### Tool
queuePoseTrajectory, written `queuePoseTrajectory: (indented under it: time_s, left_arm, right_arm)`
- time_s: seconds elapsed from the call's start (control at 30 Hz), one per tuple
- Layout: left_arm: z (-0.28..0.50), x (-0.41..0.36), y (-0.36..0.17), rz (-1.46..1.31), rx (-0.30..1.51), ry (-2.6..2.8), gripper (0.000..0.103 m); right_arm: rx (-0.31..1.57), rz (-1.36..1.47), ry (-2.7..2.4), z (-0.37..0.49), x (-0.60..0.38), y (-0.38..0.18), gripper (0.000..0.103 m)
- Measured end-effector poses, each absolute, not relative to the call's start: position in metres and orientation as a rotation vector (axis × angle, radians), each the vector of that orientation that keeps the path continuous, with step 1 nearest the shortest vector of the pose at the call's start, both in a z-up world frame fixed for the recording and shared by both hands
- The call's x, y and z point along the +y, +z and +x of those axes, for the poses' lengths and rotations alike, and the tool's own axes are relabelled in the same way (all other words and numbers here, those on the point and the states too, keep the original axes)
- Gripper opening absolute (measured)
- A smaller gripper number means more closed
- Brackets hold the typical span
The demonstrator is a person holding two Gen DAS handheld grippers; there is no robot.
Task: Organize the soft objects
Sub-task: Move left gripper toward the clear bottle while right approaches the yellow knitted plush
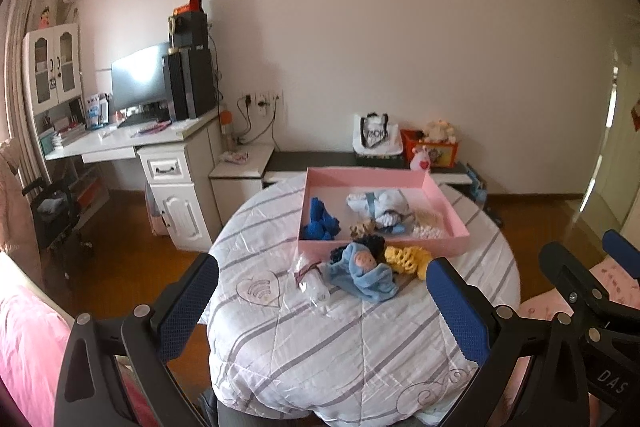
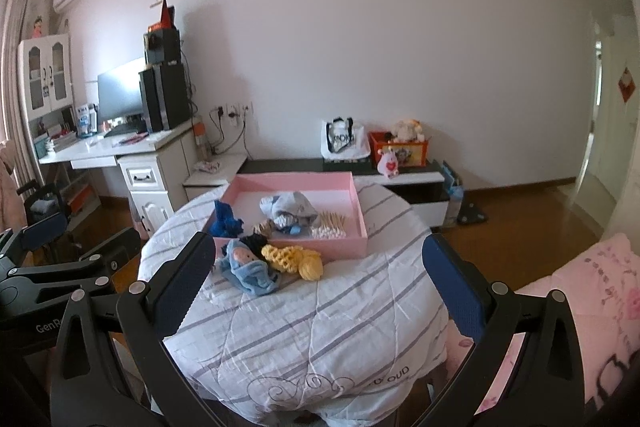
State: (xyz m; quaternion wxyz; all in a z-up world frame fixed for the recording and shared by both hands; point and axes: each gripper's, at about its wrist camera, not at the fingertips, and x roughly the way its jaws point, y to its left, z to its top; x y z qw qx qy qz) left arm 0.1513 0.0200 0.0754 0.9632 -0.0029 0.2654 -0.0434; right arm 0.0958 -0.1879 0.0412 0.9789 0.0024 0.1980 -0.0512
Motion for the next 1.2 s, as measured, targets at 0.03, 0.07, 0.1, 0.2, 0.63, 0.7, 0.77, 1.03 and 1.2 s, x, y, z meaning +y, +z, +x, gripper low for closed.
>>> queuePoseTrajectory:
  time_s: [0.03,0.07,0.1,0.2,0.63,0.7,0.77,1.03,1.2]
  left_arm:
    - [0.158,0.020,0.073,-0.004,0.550,-0.089,0.103]
    - [0.163,0.020,0.071,-0.004,0.560,-0.090,0.103]
    - [0.170,0.020,0.068,-0.003,0.574,-0.090,0.103]
    - [0.188,0.020,0.061,-0.003,0.608,-0.090,0.103]
    - [0.279,0.022,0.011,-0.011,0.788,-0.071,0.103]
    - [0.294,0.024,0.000,-0.016,0.820,-0.062,0.103]
    - [0.307,0.027,-0.010,-0.022,0.845,-0.055,0.103]
    - [0.352,0.040,-0.043,-0.052,0.928,-0.010,0.103]
    - [0.378,0.044,-0.062,-0.069,0.969,-0.017,0.103]
  right_arm:
    - [0.413,0.006,-0.104,0.101,-0.188,0.037,0.103]
    - [0.424,0.006,-0.104,0.105,-0.189,0.034,0.103]
    - [0.432,0.007,-0.104,0.109,-0.189,0.032,0.103]
    - [0.471,0.009,-0.106,0.124,-0.191,0.022,0.103]
    - [0.644,-0.003,-0.118,0.189,-0.195,-0.024,0.103]
    - [0.671,-0.002,-0.120,0.199,-0.196,-0.031,0.103]
    - [0.696,-0.003,-0.124,0.209,-0.197,-0.038,0.103]
    - [0.778,0.011,-0.135,0.244,-0.201,-0.063,0.103]
    - [0.820,-0.001,-0.140,0.260,-0.199,-0.076,0.103]
